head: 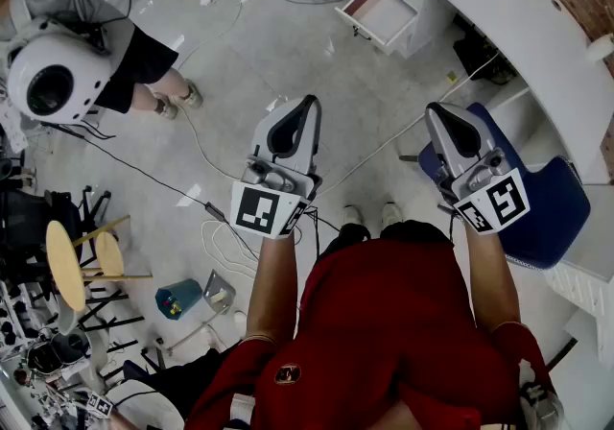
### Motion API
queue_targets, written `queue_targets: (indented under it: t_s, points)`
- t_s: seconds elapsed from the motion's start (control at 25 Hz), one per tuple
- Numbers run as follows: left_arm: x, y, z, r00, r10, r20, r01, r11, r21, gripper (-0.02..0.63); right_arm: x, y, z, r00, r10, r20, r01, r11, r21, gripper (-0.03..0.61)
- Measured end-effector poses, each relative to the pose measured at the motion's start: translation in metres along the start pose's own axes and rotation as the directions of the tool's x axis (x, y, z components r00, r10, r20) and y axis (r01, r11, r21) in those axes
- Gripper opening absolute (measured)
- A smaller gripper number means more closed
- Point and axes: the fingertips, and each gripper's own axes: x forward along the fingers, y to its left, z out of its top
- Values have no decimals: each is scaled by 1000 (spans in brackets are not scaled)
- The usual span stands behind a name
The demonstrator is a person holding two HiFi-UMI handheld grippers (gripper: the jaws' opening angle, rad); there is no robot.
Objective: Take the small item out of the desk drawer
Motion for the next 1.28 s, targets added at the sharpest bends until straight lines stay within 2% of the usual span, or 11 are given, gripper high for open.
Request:
queue_targets:
  t_s: [0.44, 0.92, 1.28]
  points:
    - [-9, 30, -1, 1000, -8, 21, 8, 1000, -2, 2, 26, 12, -2, 1000, -11, 8, 11, 1000, -4, 11]
    - [-24, 79, 1, 998, -45, 41, 45, 999, -10, 2, 72, 29, -16, 998, -43, -36, 41, 998, -44, 12]
    - [3, 111, -13, 997, -67, 41, 67, 998, -2, 2, 102, -1, -34, 995, -72, -62, 70, 997, -32, 12]
